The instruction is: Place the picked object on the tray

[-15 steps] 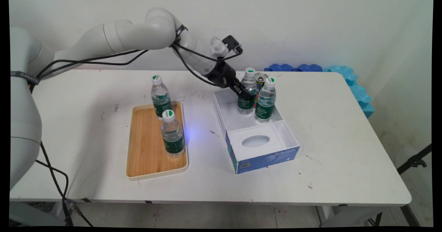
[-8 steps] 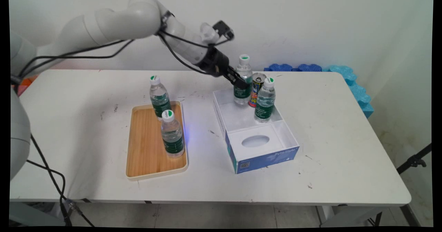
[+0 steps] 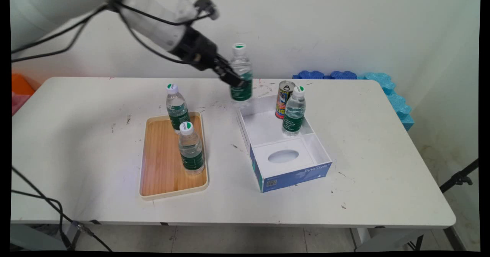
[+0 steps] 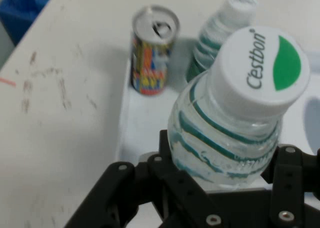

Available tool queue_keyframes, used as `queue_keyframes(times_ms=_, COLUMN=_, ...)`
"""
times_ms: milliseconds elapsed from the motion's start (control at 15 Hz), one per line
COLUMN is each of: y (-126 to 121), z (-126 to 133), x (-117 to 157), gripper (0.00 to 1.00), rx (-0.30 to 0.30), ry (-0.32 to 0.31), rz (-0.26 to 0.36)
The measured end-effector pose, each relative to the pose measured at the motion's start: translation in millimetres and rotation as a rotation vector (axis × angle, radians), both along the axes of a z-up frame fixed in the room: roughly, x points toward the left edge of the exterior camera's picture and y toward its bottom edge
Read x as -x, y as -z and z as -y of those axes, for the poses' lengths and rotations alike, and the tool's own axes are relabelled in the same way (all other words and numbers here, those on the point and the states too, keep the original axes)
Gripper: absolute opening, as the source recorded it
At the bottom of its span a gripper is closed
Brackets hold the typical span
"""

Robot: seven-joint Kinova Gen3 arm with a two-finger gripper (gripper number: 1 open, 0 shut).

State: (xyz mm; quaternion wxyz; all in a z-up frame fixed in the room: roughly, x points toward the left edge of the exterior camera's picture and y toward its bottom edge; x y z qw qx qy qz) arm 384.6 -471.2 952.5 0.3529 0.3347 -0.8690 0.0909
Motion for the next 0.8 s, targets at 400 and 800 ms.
queue_keyframes(times_ms=400, y=-3, z=-56, x=-61, gripper=0.0, rx=-0.042, ry=0.053, rz=0.049)
queue_keyframes(times_ms=800, y=17, z=-97, x=-106, gripper=0.0, rx=-0.07, ry=0.061, rz=0.102)
